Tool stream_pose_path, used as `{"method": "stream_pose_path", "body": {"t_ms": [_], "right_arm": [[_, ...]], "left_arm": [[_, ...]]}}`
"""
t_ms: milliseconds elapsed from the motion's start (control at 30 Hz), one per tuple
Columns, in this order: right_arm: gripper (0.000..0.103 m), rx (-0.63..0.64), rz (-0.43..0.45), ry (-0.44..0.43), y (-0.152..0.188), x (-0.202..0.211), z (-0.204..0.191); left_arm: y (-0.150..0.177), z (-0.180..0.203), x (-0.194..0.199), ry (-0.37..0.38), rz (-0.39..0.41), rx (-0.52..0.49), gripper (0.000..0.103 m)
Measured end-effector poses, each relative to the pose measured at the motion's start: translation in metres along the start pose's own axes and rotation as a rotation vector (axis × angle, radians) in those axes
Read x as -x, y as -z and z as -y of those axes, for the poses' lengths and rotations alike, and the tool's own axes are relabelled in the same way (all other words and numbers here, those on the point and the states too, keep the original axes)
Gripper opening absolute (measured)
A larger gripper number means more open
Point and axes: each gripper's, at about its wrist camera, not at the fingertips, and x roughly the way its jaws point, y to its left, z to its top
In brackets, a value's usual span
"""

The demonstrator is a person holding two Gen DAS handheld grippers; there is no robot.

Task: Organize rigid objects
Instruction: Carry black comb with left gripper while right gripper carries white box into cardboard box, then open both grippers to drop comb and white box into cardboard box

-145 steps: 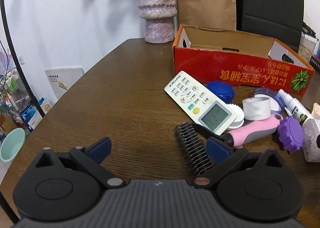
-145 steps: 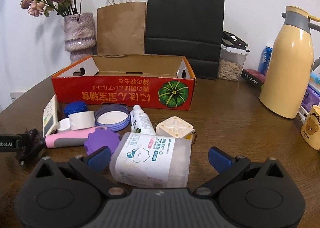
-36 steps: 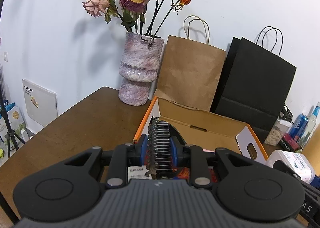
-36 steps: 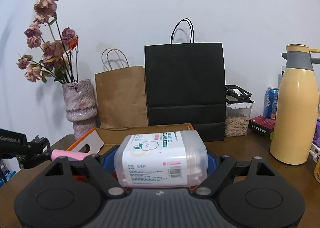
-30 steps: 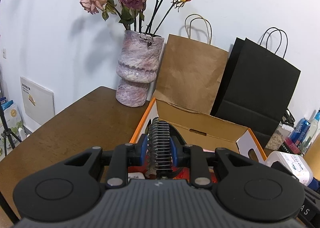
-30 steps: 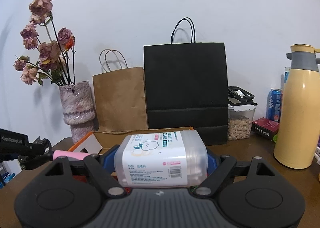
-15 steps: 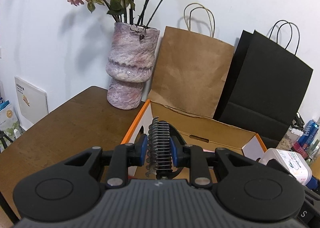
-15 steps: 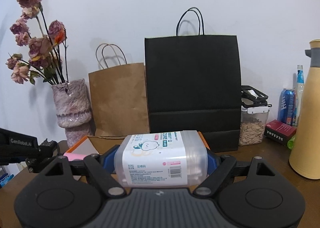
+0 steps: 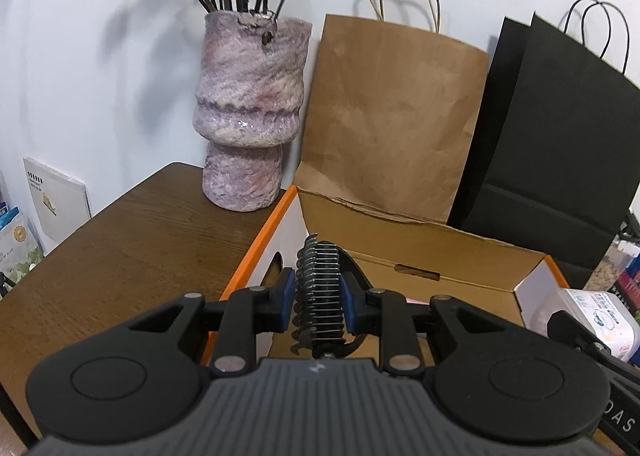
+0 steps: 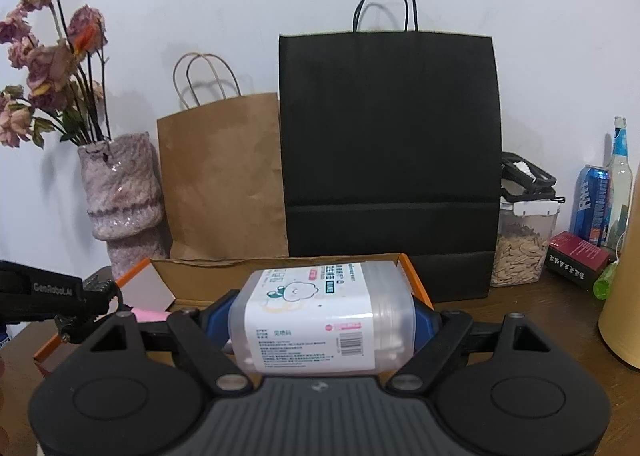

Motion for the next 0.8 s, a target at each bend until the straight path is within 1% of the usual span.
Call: {"method": "stream_pose_path", "body": {"t_ms": [233,333,367,400,433,467,500,533,567,600,800], "right_arm": [[0.082,0.020,-0.040,-0.003,0.004,-0.018,-0.002],[0.083,0.019,-0.069,-0.012,0.007,-0.022,0.000],[0.083,0.012,-0.081,-0.016,0.007,-0.024,0.001],[0.083,0.004,-0.093,-0.018,0.008,-0.025,0.003],[0.088,-0.004,-0.100,-0.015,0.008,-0.026,0.004],[0.099,-0.008,-0.105,-0.011,0.008,-0.026,0.006],[0.103,-0.009,-0.105,-0.009,0.009,-0.025,0.007],[0.103,-0.007,-0.103,-0.009,0.009,-0.025,0.007],[0.103,-0.007,-0.104,-0.008,0.009,-0.024,0.007],[0.103,-0.008,-0.103,-0.009,0.009,-0.024,0.007],[0.103,-0.007,-0.097,-0.008,0.007,-0.021,0.007]], "left_arm": [[0.004,0.003,-0.015,-0.009,-0.022,-0.038,0.025],[0.005,0.003,-0.015,-0.005,-0.011,-0.050,0.024],[0.005,0.002,-0.013,-0.008,0.000,-0.055,0.026],[0.004,0.002,-0.011,-0.016,0.009,-0.060,0.035],[0.004,0.002,-0.009,-0.020,0.020,-0.067,0.054],[0.005,0.002,-0.007,-0.025,0.033,-0.074,0.065],[0.004,0.001,-0.005,-0.038,0.042,-0.080,0.085],[0.005,0.002,-0.003,-0.055,0.060,-0.090,0.094],[0.005,0.002,-0.001,-0.061,0.073,-0.098,0.097],[0.005,0.002,0.000,-0.060,0.080,-0.106,0.102],[0.004,0.002,0.004,-0.057,0.086,-0.119,0.103]]}}
